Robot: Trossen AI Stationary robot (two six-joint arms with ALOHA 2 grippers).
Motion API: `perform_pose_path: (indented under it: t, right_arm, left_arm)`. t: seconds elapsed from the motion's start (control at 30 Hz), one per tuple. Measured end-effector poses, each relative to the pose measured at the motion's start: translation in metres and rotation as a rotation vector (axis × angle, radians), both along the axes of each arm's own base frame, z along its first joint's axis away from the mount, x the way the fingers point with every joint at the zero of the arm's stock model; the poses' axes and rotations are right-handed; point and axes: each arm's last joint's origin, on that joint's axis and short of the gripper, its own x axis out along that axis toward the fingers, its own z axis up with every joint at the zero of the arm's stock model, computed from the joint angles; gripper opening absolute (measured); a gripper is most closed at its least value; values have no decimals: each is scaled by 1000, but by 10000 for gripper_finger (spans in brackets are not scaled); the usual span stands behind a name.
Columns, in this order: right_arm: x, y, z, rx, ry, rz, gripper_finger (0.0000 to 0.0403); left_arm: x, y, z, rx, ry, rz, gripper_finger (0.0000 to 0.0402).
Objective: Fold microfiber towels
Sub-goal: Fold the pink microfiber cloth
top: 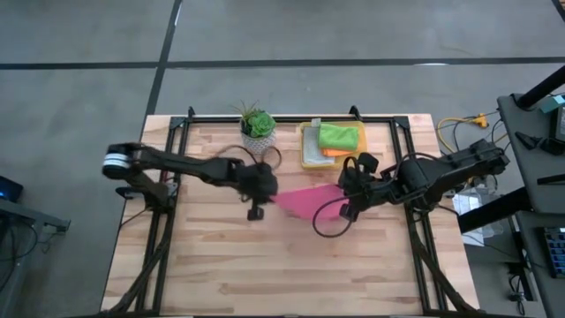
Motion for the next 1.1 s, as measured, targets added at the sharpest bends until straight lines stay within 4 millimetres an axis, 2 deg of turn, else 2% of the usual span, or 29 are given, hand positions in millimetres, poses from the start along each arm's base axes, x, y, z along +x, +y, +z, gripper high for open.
perform_pose_path:
  t: [0.2,0.4,0.53,0.7,0.83,0.97,1.1]
  right_arm:
    - [-1,0,1,38,-27,-49,8]
    - [-6,21,0,92,-54,-30,8]
    - [-10,49,0,201,-116,8,8]
    - [-17,90,9,413,-245,94,8]
    - [-23,103,22,532,-316,89,8]
    - [-27,94,12,470,-256,-6,8]
    - [-24,73,-20,368,-127,-123,8]
  left_arm:
    - [-40,8,59,90,-153,96,0]
    - [-82,-4,88,23,-164,125,0]
    - [-100,-26,98,-105,-163,125,0]
    - [-109,-69,110,-299,-172,31,0]
    - [-112,-98,129,-397,-292,-31,0]
    - [-115,-100,125,-270,-325,103,0]
    - [-104,-92,96,-151,-270,215,0]
